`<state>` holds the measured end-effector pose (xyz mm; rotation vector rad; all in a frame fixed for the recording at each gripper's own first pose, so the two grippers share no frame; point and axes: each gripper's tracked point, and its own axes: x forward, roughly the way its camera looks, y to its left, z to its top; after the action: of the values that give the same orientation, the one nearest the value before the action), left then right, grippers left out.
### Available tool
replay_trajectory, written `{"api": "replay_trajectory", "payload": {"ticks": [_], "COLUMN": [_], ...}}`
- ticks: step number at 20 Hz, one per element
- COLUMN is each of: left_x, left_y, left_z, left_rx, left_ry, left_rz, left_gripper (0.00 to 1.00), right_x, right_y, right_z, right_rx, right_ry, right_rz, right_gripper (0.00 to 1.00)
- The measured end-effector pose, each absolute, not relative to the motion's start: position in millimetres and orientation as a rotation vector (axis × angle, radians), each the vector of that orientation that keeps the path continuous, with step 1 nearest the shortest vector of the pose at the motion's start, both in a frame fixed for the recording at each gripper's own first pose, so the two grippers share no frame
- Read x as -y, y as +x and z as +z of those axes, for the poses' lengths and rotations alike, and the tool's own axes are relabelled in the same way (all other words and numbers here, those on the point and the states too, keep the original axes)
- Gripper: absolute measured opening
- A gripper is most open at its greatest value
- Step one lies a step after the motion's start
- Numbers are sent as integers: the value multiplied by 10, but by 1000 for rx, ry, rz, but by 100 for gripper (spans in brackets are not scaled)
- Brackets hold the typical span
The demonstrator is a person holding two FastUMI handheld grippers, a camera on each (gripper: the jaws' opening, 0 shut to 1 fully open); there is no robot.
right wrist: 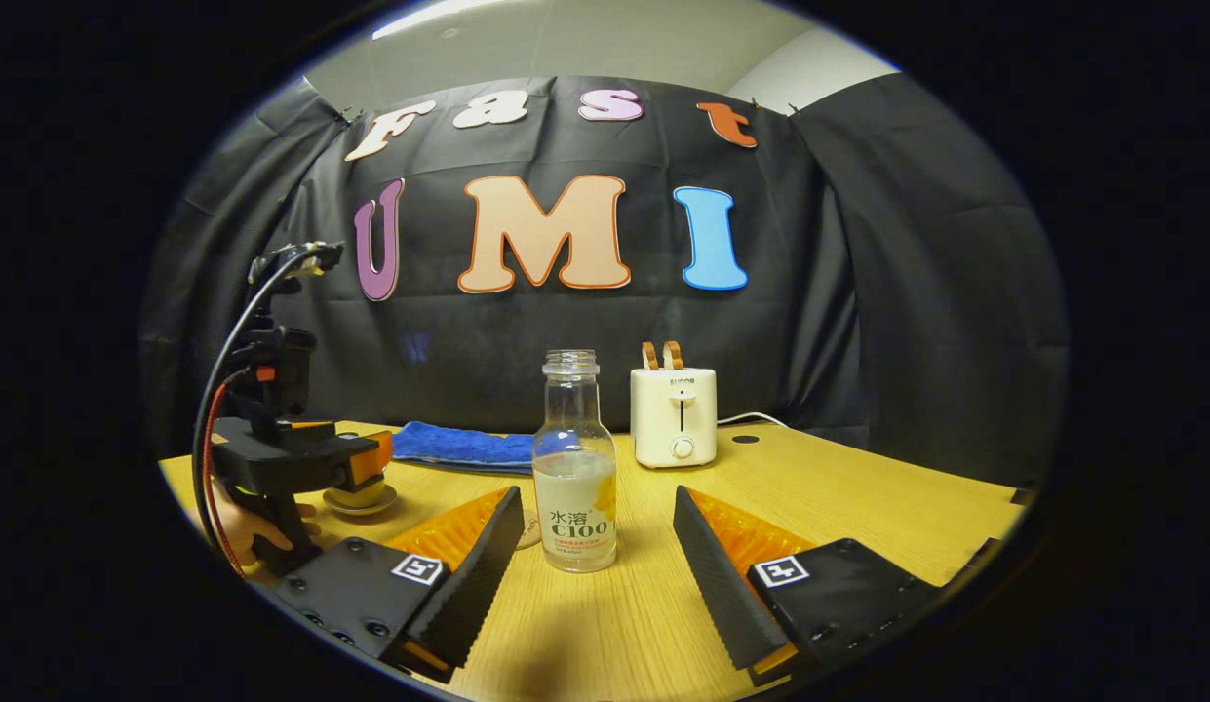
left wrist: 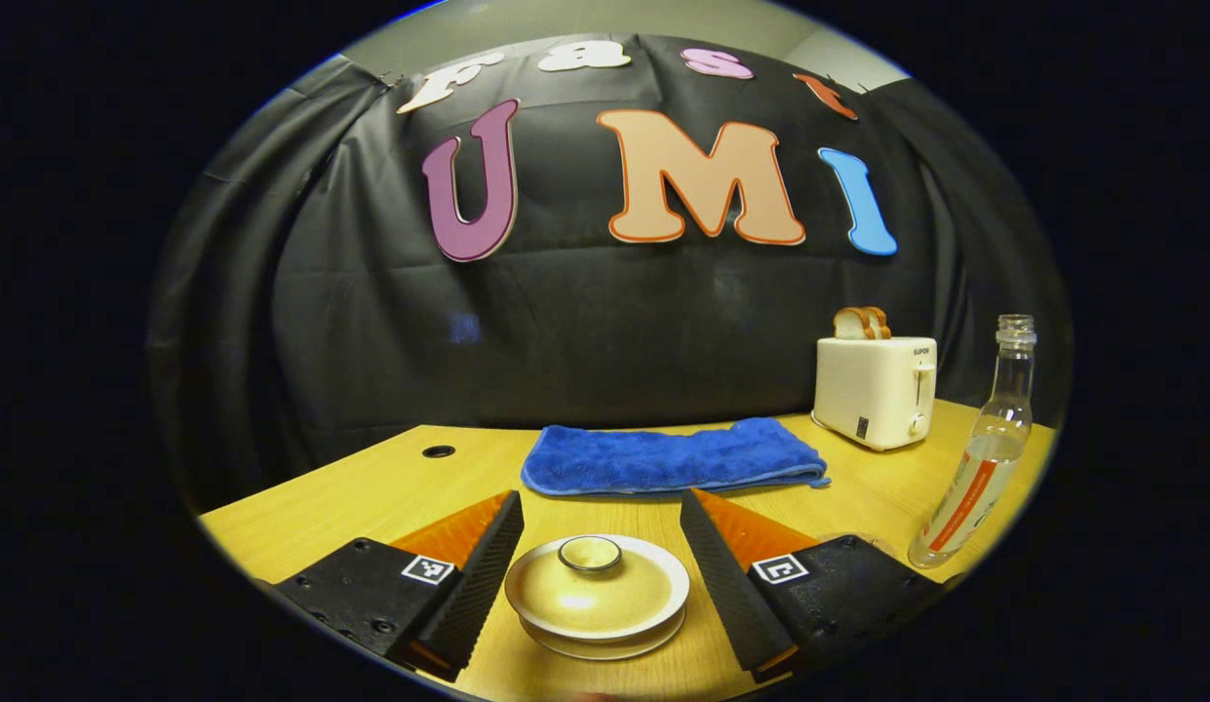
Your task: Open the teacup lid with one hand, grasp the water bottle and pour water into the teacup with the other hand; after pouring, place the water bottle on the coaster and then close the teacup lid.
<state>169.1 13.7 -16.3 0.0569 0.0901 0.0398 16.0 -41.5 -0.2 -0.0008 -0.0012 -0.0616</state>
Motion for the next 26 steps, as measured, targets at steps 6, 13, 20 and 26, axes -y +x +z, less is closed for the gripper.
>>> {"api": "replay_trajectory", "payload": {"ticks": [6, 13, 20, 26], "left_x": [-181, -227, -268, -317], "left_y": [1725, 1730, 1682, 1634], "left_z": [-197, -232, -194, -20], "left_rx": [-130, -156, -131, -10], "left_ry": [72, 64, 22, 7], "left_rz": [54, 61, 55, 72], "left_gripper": [86, 29, 27, 24], "right_x": [435, 446, 441, 447], "right_y": [159, 159, 162, 160], "right_z": [4, -1, 4, 7], "right_rx": [1, 1, 1, 1], "right_ry": [-1, -1, -1, -1], "right_rz": [-60, -60, -60, -60], "right_gripper": [98, 99, 99, 98]}}
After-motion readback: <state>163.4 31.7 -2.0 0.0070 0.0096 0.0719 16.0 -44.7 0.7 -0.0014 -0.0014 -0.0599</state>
